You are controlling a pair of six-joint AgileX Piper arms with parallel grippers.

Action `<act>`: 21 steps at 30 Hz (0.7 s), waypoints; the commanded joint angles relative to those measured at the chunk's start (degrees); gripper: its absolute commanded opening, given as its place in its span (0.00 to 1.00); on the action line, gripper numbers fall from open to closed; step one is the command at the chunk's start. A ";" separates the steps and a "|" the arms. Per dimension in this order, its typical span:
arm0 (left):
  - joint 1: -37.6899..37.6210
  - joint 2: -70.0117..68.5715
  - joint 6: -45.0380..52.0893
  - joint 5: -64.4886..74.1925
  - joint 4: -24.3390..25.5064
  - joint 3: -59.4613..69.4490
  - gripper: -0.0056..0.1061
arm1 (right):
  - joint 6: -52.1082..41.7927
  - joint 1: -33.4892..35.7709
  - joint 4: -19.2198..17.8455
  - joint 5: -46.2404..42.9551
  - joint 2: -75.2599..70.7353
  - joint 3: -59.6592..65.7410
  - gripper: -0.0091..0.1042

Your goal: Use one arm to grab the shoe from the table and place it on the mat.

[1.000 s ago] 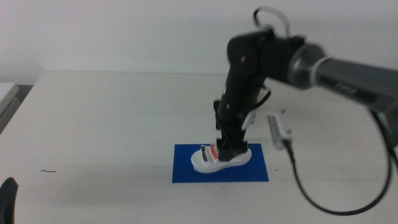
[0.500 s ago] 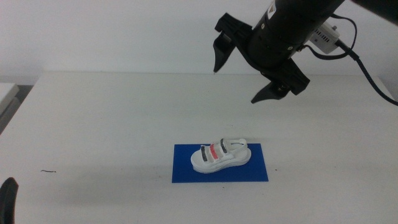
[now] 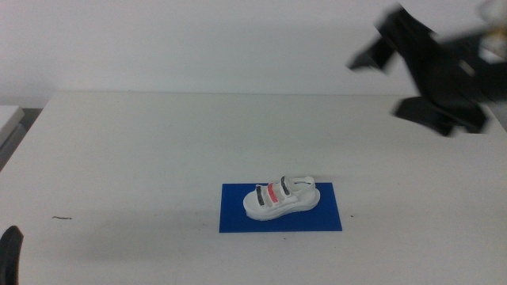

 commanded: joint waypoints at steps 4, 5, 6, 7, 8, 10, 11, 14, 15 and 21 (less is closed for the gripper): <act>0.00 0.28 -0.17 -0.65 -0.23 0.05 0.89 | -53.88 -7.74 8.78 -7.12 -13.38 17.15 0.69; 0.00 0.28 -0.17 -0.65 -0.23 0.05 0.89 | -54.66 -9.99 9.74 -8.45 -16.20 20.89 0.69; 0.00 0.28 -0.17 -0.65 -0.23 0.05 0.89 | -54.27 -11.80 9.51 -10.48 -18.59 24.02 0.69; 0.00 0.28 -0.17 -0.65 -0.23 0.05 0.89 | -54.28 -13.93 8.23 -12.95 -21.71 27.99 0.69; 0.00 0.28 -0.17 -0.65 -0.23 0.05 0.89 | -54.75 -15.87 5.88 -15.40 -25.01 31.92 0.69; 0.00 0.28 -0.17 -0.65 -0.23 0.05 0.89 | -57.70 -18.67 3.89 -20.69 -31.80 39.40 0.69; 0.00 0.28 -0.17 -0.65 -0.23 0.05 0.89 | -59.84 -19.41 4.00 -22.61 -35.45 42.85 0.69; 0.00 0.28 -0.17 -0.65 -0.23 0.05 0.89 | -68.28 -19.59 4.01 -30.16 -45.35 50.76 0.69; 0.00 0.28 -0.17 -0.65 -0.23 0.05 0.89 | -68.66 -19.59 4.01 -31.89 -47.98 53.12 0.69; 0.00 0.28 -0.17 -0.65 -0.23 0.05 0.89 | -67.72 -19.72 1.49 -34.94 -63.50 61.92 0.69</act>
